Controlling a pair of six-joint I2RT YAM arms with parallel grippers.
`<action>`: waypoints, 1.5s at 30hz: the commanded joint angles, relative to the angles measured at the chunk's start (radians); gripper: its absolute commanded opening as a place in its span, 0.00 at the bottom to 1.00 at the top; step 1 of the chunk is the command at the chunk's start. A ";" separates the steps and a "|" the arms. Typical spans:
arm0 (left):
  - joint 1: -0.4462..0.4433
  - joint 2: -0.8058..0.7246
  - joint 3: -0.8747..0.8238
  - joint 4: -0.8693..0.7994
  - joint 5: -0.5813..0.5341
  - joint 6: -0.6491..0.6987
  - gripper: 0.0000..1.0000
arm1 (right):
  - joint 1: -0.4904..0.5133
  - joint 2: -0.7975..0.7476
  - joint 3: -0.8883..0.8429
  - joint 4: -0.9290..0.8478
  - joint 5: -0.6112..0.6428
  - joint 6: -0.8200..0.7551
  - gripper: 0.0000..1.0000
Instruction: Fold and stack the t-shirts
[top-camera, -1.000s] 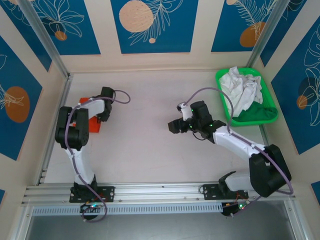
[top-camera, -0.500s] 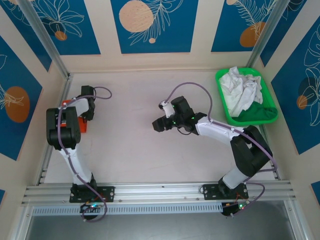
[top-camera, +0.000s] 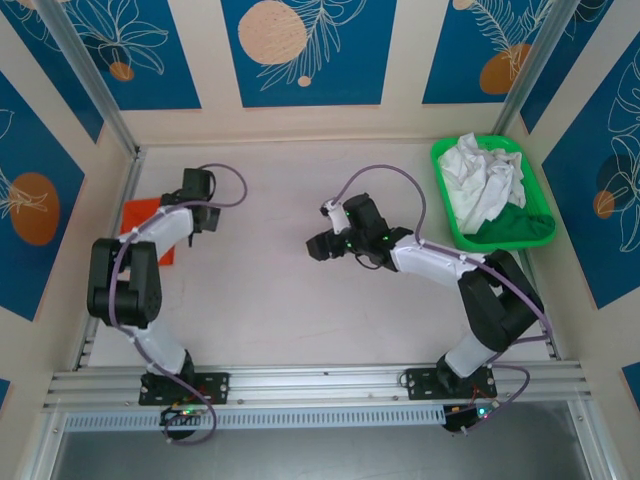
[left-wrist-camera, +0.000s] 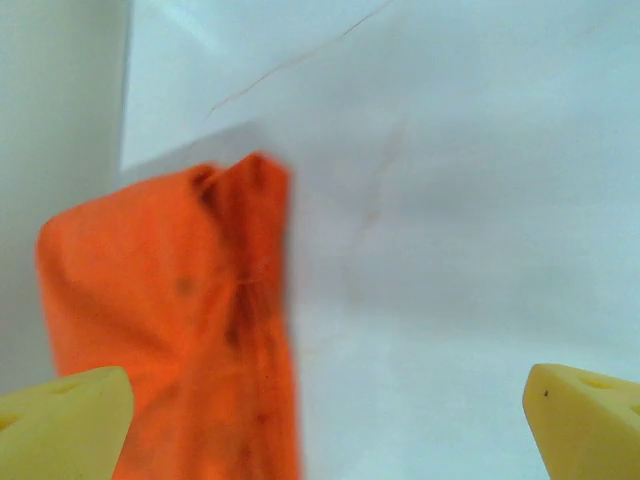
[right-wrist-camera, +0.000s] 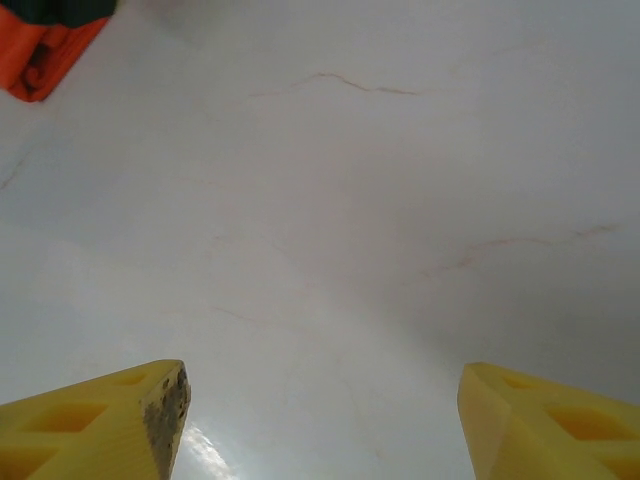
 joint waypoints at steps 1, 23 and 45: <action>-0.021 -0.108 -0.106 0.150 0.182 -0.071 1.00 | -0.043 -0.085 -0.058 0.051 0.093 0.007 0.74; -0.026 -0.312 -0.724 0.980 0.274 -0.065 0.99 | -0.582 -0.271 -0.510 0.583 0.156 -0.153 0.99; 0.060 -0.117 -0.723 1.177 0.280 -0.133 1.00 | -0.615 -0.048 -0.497 0.771 0.047 -0.112 0.99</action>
